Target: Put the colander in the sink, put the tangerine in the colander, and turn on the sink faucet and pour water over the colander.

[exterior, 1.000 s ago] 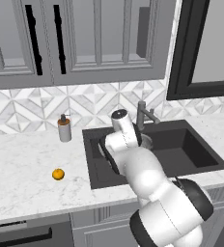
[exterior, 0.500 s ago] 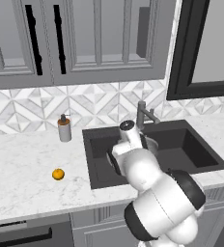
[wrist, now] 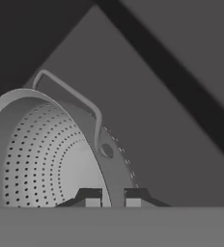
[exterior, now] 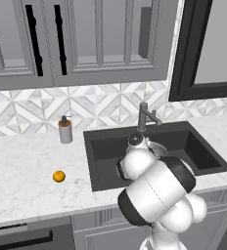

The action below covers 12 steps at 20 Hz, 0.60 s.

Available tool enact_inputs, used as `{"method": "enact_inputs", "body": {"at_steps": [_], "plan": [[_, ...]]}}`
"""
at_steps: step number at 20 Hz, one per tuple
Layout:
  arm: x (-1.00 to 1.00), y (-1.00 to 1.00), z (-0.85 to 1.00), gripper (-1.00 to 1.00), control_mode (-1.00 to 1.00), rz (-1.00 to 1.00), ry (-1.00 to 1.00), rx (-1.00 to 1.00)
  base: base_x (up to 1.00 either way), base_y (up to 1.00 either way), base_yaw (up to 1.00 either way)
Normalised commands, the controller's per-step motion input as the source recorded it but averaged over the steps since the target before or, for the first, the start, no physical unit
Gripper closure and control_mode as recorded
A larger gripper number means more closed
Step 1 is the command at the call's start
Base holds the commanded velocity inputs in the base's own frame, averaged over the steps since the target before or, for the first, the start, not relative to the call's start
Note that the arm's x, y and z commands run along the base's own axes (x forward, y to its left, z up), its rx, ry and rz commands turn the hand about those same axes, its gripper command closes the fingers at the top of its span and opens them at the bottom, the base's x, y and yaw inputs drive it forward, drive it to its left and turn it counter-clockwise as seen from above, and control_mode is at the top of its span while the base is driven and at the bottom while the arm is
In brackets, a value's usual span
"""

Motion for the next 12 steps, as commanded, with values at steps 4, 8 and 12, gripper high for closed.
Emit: {"method": "enact_inputs", "body": {"at_steps": [4, 8, 12], "plan": [[0.13, 0.0, -0.11, 1.0, -1.0, -0.32, -0.03, 0.06, 0.0, 0.0, 0.0], [0.26, 0.0, -0.02, 1.0, -1.0, -0.32, -0.03, 0.1, 0.0, 0.0, 0.0], [0.29, 0.0, -0.12, 1.0, -1.0, -0.31, -0.08, 0.1, 0.0, 0.0, 0.0]]}}
